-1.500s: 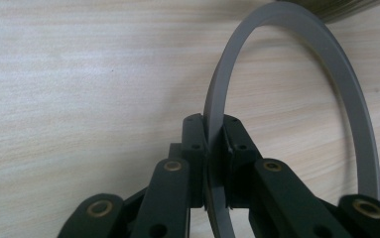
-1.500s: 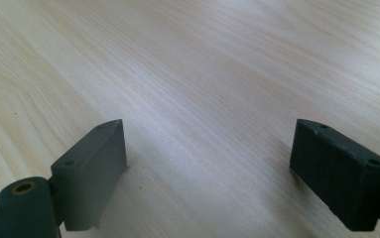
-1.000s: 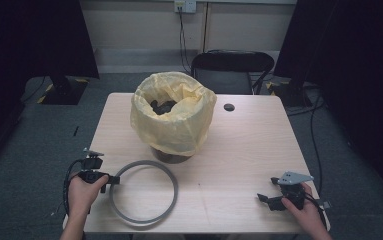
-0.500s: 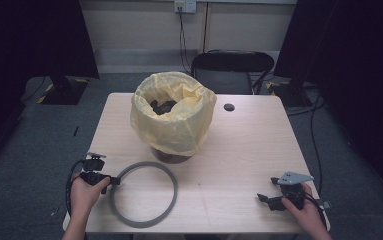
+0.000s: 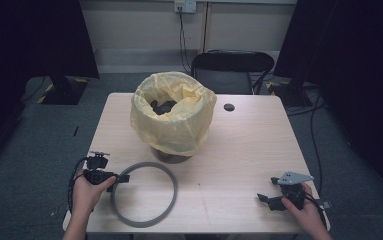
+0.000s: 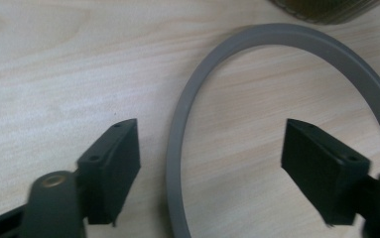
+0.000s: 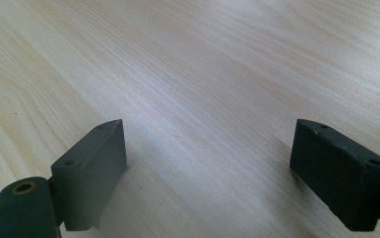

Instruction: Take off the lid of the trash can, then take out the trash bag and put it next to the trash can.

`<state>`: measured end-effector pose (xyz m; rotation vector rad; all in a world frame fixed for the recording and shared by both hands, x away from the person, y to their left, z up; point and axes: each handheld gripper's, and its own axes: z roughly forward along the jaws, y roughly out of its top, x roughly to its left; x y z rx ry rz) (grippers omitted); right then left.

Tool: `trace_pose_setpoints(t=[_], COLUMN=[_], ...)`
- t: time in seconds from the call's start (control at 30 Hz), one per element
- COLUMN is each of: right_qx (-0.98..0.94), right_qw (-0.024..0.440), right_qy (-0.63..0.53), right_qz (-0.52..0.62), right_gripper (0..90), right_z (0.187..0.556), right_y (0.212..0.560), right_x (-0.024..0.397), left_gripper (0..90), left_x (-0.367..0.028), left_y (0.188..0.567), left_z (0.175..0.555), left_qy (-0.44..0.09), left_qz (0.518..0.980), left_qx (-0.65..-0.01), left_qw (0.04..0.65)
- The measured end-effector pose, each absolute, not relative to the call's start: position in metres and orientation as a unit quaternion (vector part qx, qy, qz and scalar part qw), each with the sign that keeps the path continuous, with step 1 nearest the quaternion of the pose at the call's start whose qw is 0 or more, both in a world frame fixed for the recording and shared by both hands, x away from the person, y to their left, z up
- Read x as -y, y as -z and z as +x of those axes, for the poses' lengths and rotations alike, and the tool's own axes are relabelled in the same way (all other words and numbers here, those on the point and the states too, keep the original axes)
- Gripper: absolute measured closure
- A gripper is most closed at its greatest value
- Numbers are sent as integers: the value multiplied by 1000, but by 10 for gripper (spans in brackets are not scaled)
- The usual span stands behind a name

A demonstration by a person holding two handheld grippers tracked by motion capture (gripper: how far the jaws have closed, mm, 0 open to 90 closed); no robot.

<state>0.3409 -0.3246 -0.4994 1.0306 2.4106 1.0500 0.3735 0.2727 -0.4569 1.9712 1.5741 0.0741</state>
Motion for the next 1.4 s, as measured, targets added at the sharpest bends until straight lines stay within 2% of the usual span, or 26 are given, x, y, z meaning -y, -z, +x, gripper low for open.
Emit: trace_pose_setpoints(t=[0.23,0.97,1.17,1.4], right_qx=[-843,-842,-852,-867], right_qw=[158,160,175,162], right_qy=[-367,-365,-343,-331], right_qz=[360,363,355,336], right_gripper=[135,134,147,149], right_z=[341,341,341,353], right_y=[499,499,494,485], right_x=[325,324,319,306], left_gripper=[166,167,173,173], left_x=[-266,-260,-257,-255], left_y=[454,445,439,438], left_z=[375,378,378,381], left_qy=[-38,-45,-50,-46], left_qz=[759,776,781,789], left_qx=[-577,-546,-532,-521], left_qw=[300,312,322,322])
